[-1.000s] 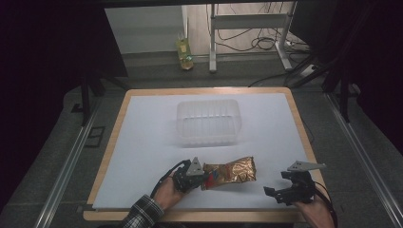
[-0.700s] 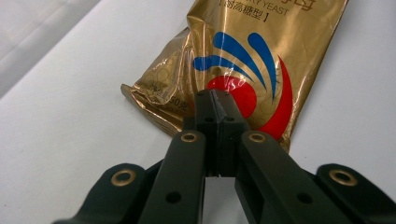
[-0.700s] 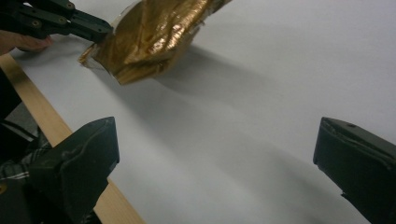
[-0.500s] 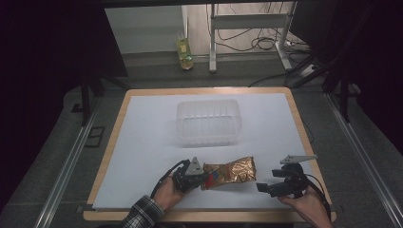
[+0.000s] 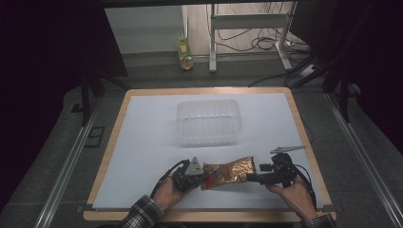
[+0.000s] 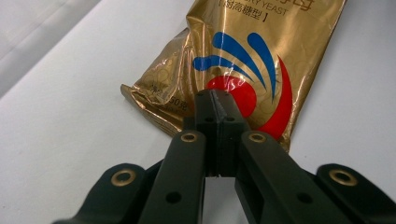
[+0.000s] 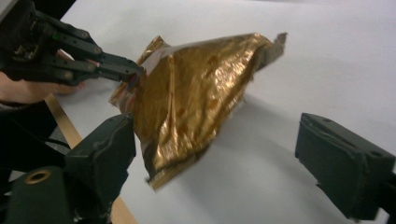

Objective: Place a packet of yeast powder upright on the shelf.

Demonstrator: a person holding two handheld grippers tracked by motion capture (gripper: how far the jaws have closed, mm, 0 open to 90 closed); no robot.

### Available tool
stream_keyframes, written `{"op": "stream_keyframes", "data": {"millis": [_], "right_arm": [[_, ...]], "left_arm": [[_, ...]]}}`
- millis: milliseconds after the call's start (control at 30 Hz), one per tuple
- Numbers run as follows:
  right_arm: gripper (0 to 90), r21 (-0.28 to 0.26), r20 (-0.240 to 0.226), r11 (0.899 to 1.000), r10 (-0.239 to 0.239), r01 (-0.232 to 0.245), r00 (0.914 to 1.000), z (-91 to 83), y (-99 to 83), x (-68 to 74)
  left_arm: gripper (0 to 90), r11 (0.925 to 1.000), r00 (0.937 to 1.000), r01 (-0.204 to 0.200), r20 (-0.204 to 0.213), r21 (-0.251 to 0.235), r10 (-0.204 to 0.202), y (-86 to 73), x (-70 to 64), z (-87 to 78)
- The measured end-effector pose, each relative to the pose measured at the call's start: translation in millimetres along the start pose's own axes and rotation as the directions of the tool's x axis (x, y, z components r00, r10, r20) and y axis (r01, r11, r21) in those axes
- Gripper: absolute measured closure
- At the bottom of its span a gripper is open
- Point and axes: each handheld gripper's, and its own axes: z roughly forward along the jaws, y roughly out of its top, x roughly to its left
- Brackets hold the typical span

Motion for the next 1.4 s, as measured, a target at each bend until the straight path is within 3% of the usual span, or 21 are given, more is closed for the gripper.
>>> {"op": "stream_keyframes", "data": {"millis": [67, 100, 133, 200, 267, 433, 600, 667, 700, 800, 867, 967, 1067, 1400], "right_arm": [[17.7, 0.001, -0.013, 1.0, 0.014, -0.014, 0.9998, 3.5, 2.5, -0.1], [18.6, 0.005, -0.017, 1.0, 0.021, -0.021, 0.9996, 5.4, 3.7, -0.4], [19.1, 0.013, -0.026, 1.0, 0.028, -0.027, 0.9993, 7.5, 4.8, -1.0], [20.3, 0.021, -0.044, 0.999, 0.04, -0.039, 0.9982, 11.5, 6.8, -1.8], [22.6, 0.023, -0.055, 0.999, 0.05, -0.048, 0.9973, 15.1, 8.4, -2.3], [30.4, 0.03, -0.093, 0.996, 0.081, -0.078, 0.9924, 22.7, 13.3, -4.1], [41.5, 0.067, -0.155, 0.99, 0.13, -0.121, 0.9794, 32.9, 18.0, -5.2], [49.9, 0.069, -0.155, 0.989, 0.137, -0.128, 0.9783, 35.0, 19.3, -4.4], [52.9, 0.067, -0.158, 0.99, 0.136, -0.127, 0.9781, 35.0, 20.0, -4.0], [60.9, 0.065, -0.171, 0.989, 0.144, -0.135, 0.9746, 32.1, 21.6, -4.1], [64.5, 0.068, -0.182, 0.989, 0.144, -0.133, 0.9728, 31.1, 21.6, -4.3], [68.8, 0.07, -0.192, 0.988, 0.151, -0.14, 0.9696, 29.2, 22.0, -4.0], [70.8, 0.063, -0.182, 0.991, 0.131, -0.121, 0.9745, 25.4, 23.9, 0.2], [71.9, 0.035, -0.169, 0.997, 0.075, -0.07, 0.9827, 14.0, 29.6, 7.4]], "left_arm": [[89.7, 1.0, 1.0, 0.001, 0.002, -0.001, -0.001, 0.0, 0.3, 0.0], [89.7, 0.9995, 0.9997, 0.023, 0.003, -0.019, -0.023, -0.3, -1.0, 1.2], [89.7, 1.0, 1.0, 0.003, 0.003, -0.002, -0.003, -0.3, 0.6, 0.0], [89.7, 0.9995, 0.9997, 0.024, 0.005, -0.02, -0.024, -0.7, -0.5, 1.1], [89.7, 1.0, 1.0, 0.007, 0.005, -0.006, -0.007, -0.6, 0.7, 0.1], [89.7, 0.9999, 0.9999, 0.013, 0.003, -0.012, -0.013, -1.1, 0.2, 0.2], [89.6, 0.9989, 0.9994, 0.035, 0.007, -0.03, -0.034, -2.3, -0.3, 1.0], [89.6, 0.9989, 0.9994, 0.035, 0.004, -0.031, -0.035, -2.4, -0.7, 1.0], [89.6, 0.9997, 0.9998, 0.018, 0.002, -0.019, -0.018, -2.4, 0.1, 0.0], [89.4, 0.9992, 0.9997, 0.023, 0.002, -0.034, -0.023, -2.9, -0.8, 0.7], [89.2, 0.9996, 1.0, -0.003, -0.004, -0.027, 0.003, -2.9, -0.3, -0.1], [84.8, 0.9993, 1.0, 0.007, -0.005, -0.036, -0.007, -3.1, 1.3, -1.3], [78.0, 0.9978, 0.9995, 0.03, 0.009, -0.059, -0.029, -3.7, 2.7, -2.9], [44.9, 0.9973, 0.9994, 0.014, -0.032, -0.073, -0.016, -2.2, 0.2, -3.3]]}}
